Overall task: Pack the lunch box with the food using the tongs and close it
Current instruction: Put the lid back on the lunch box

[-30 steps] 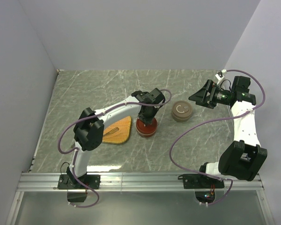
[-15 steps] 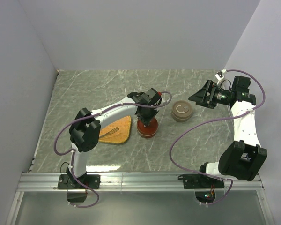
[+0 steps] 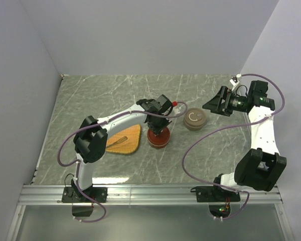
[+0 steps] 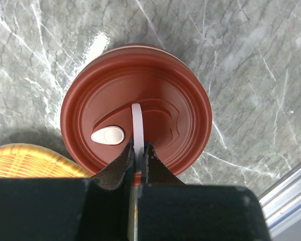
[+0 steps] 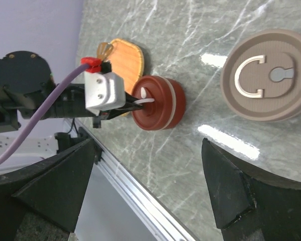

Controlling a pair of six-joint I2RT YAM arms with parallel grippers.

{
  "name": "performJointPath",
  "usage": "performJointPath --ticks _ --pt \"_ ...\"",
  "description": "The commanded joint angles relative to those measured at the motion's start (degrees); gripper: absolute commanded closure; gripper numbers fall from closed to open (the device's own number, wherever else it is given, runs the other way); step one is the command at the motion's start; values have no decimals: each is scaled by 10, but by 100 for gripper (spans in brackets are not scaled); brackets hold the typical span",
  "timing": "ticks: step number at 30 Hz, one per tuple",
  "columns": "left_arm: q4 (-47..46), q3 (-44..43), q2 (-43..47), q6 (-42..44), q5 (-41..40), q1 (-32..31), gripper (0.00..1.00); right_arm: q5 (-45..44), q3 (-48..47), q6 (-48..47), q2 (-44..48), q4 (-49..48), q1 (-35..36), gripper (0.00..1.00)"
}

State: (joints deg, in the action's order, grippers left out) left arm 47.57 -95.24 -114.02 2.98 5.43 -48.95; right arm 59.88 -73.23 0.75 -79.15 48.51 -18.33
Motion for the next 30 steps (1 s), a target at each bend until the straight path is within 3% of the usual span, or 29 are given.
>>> performJointPath --ticks 1,6,25,30 --pt "13 38 -23 46 5 0 99 -14 -45 -44 -13 26 -7 7" --pt "-1 29 9 48 -13 -4 94 -19 -63 -56 -34 39 -11 7" --pt "-8 -6 50 36 -27 -19 61 -11 -63 -57 -37 47 -11 7" --pt "-6 -24 70 42 -2 -19 61 -7 -67 -58 -38 48 -11 7"
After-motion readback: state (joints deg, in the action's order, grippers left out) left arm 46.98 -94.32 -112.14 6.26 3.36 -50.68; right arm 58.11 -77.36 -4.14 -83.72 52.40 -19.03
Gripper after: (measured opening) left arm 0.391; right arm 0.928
